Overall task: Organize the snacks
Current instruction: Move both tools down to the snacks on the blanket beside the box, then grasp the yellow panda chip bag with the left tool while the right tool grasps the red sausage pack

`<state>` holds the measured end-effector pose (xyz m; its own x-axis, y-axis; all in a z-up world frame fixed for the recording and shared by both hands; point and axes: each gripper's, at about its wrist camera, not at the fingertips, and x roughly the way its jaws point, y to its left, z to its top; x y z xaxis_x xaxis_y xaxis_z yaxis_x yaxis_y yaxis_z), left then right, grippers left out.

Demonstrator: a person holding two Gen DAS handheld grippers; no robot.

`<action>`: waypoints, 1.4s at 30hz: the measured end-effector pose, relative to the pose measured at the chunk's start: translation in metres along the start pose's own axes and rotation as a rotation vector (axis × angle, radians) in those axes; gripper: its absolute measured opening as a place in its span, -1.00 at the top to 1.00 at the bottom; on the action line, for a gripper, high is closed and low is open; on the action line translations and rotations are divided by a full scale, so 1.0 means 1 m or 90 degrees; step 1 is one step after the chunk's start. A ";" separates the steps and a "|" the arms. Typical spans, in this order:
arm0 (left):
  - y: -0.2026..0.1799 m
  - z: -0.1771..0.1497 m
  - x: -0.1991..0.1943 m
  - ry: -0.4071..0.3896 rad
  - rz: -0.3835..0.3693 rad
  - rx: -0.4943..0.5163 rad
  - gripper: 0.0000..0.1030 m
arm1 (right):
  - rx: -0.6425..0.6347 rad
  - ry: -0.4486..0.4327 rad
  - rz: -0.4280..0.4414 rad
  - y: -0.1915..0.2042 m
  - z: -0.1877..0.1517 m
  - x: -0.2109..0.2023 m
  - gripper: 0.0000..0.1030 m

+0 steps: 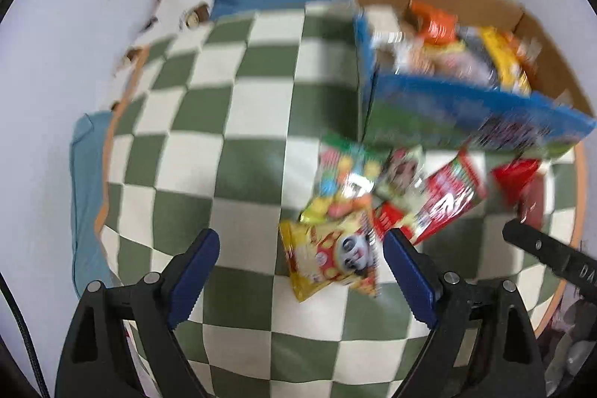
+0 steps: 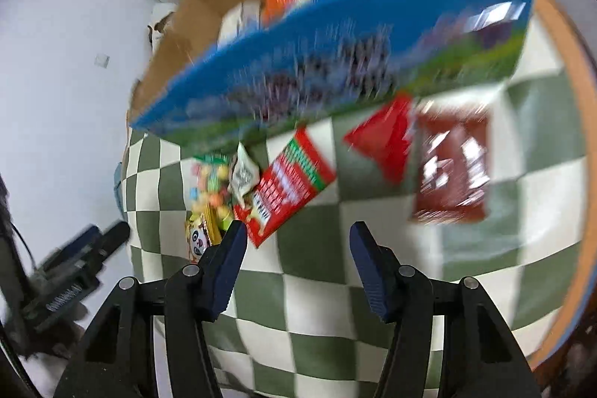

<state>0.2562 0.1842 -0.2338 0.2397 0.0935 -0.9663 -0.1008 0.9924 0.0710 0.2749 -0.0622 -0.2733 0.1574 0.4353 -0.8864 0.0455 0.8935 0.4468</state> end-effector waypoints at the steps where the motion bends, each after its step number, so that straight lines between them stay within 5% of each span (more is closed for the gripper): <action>1: 0.000 -0.002 0.010 0.020 -0.011 0.015 -0.74 | 0.010 0.011 0.003 0.000 -0.001 0.009 -0.18; 9: -0.054 -0.030 0.046 0.042 0.030 0.368 -0.75 | 0.022 0.049 -0.010 0.005 -0.010 0.045 -0.19; 12: -0.069 -0.032 0.063 0.047 0.023 0.430 -0.74 | 0.046 0.050 -0.014 0.000 -0.010 0.052 -0.19; 14: -0.074 -0.031 0.072 0.051 -0.006 0.435 -0.14 | 0.054 0.044 -0.019 0.000 -0.006 0.056 -0.19; 16: -0.073 -0.029 0.081 0.079 -0.030 0.394 0.03 | 0.065 0.042 -0.026 0.001 0.000 0.065 -0.19; 23: -0.021 -0.024 0.087 0.118 -0.050 0.132 0.02 | 0.107 0.016 -0.065 0.016 0.020 0.096 -0.22; 28: 0.019 -0.033 0.092 0.148 -0.065 -0.015 0.02 | 0.084 -0.013 -0.143 0.046 0.025 0.117 -0.25; 32: 0.036 -0.045 0.094 0.156 -0.079 -0.062 0.01 | 0.018 -0.006 -0.185 0.071 0.022 0.133 -0.31; 36: 0.047 -0.056 0.095 0.158 -0.076 -0.073 -0.01 | -0.053 0.017 -0.221 0.095 0.021 0.152 -0.78; 42: 0.057 -0.063 0.094 0.159 -0.074 -0.090 -0.02 | -0.151 0.024 -0.292 0.122 0.014 0.174 -0.65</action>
<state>0.2122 0.2440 -0.3365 0.0141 -0.0596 -0.9981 -0.2240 0.9727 -0.0613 0.3216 0.1208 -0.3719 0.1380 -0.0071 -0.9904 -0.1243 0.9919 -0.0244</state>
